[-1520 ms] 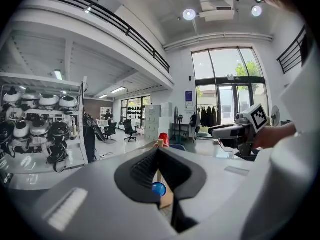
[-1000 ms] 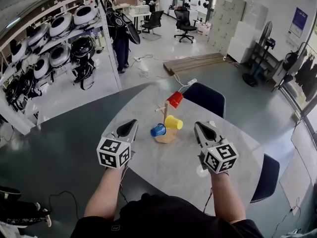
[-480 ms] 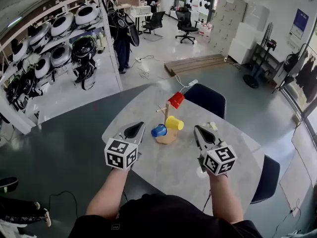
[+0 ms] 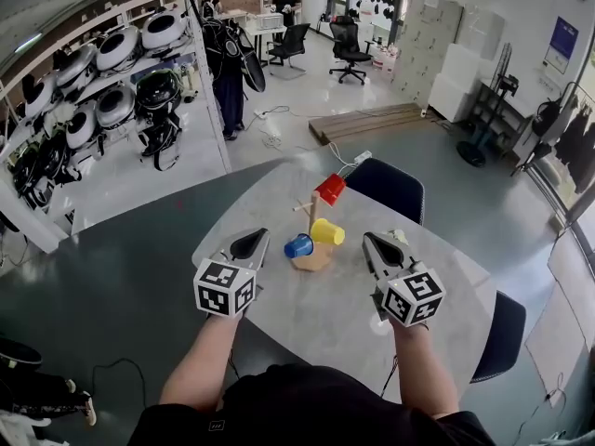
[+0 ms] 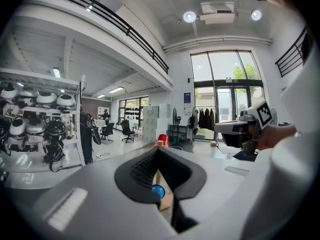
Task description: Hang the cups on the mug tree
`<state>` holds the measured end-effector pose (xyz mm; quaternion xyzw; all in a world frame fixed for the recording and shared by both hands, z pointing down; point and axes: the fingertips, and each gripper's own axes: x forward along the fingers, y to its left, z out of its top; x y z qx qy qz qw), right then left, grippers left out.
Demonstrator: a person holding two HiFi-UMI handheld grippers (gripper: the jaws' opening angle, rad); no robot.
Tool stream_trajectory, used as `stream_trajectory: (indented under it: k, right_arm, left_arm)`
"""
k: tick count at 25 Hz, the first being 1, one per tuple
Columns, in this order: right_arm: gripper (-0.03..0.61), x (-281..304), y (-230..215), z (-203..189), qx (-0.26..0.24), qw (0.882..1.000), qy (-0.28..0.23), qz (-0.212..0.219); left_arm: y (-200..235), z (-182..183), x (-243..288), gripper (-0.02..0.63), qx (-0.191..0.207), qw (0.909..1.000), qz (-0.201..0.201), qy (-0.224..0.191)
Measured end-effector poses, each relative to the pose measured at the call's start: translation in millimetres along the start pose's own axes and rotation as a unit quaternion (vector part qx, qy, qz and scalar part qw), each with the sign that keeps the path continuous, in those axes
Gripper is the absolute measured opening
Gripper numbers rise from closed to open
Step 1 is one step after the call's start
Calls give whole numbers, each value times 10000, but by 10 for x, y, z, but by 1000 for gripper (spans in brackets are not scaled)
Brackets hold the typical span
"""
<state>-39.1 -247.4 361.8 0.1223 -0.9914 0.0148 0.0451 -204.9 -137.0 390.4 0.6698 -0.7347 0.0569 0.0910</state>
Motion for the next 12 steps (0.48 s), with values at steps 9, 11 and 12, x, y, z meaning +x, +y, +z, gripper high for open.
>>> stream_trajectory:
  k: [9, 11, 12]
  right_arm:
    - [11, 54, 110, 66, -13, 9999, -49, 140]
    - [11, 65, 141, 76, -3, 9999, -52, 163]
    - [11, 70, 156, 79, 4, 9998, -54, 175]
  left_arm:
    - [14, 52, -65, 11, 12, 10000, 34, -46]
    - [9, 59, -78, 11, 15, 10000, 23, -42]
    - [6, 60, -84, 11, 15, 10000, 18, -39]
